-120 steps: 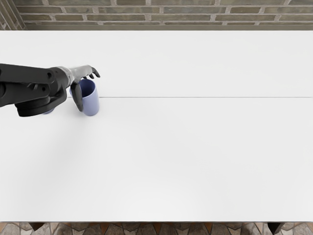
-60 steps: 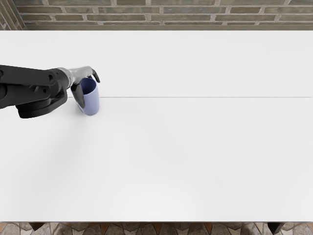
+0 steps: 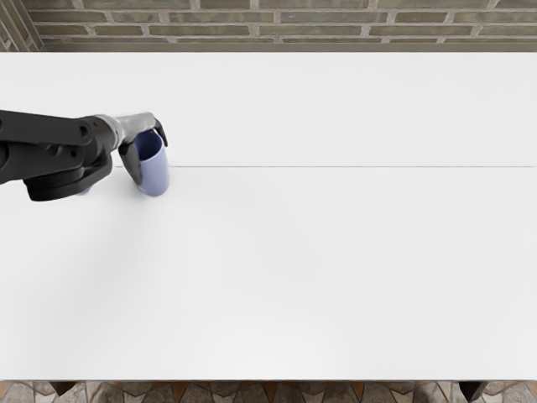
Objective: Pick up cup and place in cup with left hand
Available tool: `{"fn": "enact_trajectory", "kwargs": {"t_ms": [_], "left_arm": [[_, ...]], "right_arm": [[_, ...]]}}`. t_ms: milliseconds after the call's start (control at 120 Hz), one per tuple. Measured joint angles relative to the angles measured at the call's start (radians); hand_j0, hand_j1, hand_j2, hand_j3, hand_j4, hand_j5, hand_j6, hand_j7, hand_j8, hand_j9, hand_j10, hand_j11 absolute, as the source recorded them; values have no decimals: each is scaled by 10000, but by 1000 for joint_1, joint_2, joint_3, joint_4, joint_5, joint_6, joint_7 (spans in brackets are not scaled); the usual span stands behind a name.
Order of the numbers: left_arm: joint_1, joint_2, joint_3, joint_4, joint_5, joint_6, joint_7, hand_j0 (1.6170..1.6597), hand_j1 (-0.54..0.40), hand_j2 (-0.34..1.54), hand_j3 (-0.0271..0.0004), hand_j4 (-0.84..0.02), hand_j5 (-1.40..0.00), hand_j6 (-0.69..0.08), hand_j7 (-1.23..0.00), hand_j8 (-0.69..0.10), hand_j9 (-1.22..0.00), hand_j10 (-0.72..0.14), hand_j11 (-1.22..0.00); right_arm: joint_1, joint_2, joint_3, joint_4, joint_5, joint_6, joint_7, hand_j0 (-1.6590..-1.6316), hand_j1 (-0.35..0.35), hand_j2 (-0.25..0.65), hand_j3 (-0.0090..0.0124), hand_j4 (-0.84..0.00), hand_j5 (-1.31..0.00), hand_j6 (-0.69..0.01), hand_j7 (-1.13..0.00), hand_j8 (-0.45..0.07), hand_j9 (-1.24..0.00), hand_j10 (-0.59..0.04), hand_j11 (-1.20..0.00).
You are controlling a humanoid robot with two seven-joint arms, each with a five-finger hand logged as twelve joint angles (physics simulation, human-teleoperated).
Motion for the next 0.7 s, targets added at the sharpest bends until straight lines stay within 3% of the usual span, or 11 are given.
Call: {"fn": "enact_trajectory", "kwargs": {"t_ms": [217,700], "left_arm": [[-16,2,0,-2,-4,-3,0,16548,-811,812,0,-4672,-5995,-3252,-6086,-3233,-6178,-4548,-6180],[-147,8,81,-54,-64,-5,0,16549,-763,651,0,-4695,-6097,-3245,-6163,-3234,-6230,-4603,-6233]], "right_arm": [[0,0,0,0,0,0,0,-16581,-3491,0,0,-2,0,-4,0,-3,0,-2,0],[0,0,0,0,0,0,0,-16581,-3491,0,0,-2,0,-3,0,-2,0,-1,0]]}}
